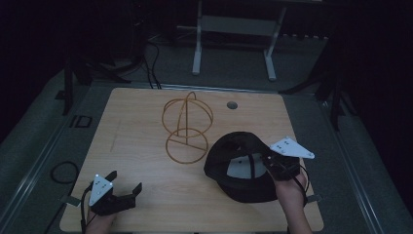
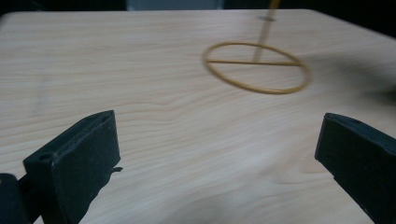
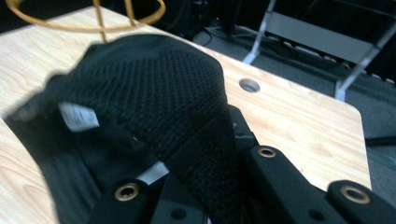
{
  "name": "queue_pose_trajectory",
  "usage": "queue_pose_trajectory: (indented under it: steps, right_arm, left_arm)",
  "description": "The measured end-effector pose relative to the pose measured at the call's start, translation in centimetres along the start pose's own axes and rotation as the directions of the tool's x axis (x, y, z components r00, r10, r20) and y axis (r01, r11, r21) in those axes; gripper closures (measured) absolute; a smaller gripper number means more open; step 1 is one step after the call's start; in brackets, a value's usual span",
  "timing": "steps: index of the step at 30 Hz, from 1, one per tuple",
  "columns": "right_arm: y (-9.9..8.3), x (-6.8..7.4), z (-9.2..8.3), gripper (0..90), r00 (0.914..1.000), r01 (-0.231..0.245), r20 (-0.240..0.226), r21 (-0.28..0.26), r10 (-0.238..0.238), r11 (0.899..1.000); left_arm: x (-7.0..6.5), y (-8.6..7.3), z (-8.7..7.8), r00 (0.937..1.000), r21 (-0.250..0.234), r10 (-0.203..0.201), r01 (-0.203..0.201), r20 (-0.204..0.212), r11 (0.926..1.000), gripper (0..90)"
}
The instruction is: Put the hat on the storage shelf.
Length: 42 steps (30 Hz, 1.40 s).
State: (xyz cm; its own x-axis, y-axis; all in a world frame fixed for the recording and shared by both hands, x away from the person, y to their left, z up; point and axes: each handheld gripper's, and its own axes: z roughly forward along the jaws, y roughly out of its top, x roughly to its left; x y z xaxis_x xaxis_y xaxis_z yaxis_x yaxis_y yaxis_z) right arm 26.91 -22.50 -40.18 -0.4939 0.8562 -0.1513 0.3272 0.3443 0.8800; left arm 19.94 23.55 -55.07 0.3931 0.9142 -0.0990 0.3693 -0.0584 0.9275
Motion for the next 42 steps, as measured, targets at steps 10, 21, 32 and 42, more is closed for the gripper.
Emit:
queue_pose_trajectory:
  steps: [10,21,32,42]
  right_arm:
    - [1.7,0.5,-1.9,88.9,0.9992,0.018,-0.035,-0.072,-0.021,0.997]
    - [2.1,1.7,-2.6,88.8,0.9964,0.022,-0.079,-0.127,-0.032,0.992]
    - [2.2,2.8,-2.5,88.8,0.9922,0.029,-0.116,-0.137,-0.045,0.99]
    - [2.5,3.7,-2.8,88.8,0.9848,0.062,-0.152,-0.142,-0.084,0.988]
  left_arm:
    - [-3.9,2.2,0.0,0.9878,-0.097,0.044,-0.03,0.149,0.9949,0.2]
    - [-8.2,3.9,1.8,0.9592,-0.075,0.099,-0.082,0.265,0.9938,0.2]
    - [-11.5,5.5,3.4,0.9138,-0.09,0.174,-0.151,0.367,0.9844,5.5]
    - [-12.2,7.4,5.0,0.9003,-0.082,0.192,-0.173,0.391,0.9814,18.4]
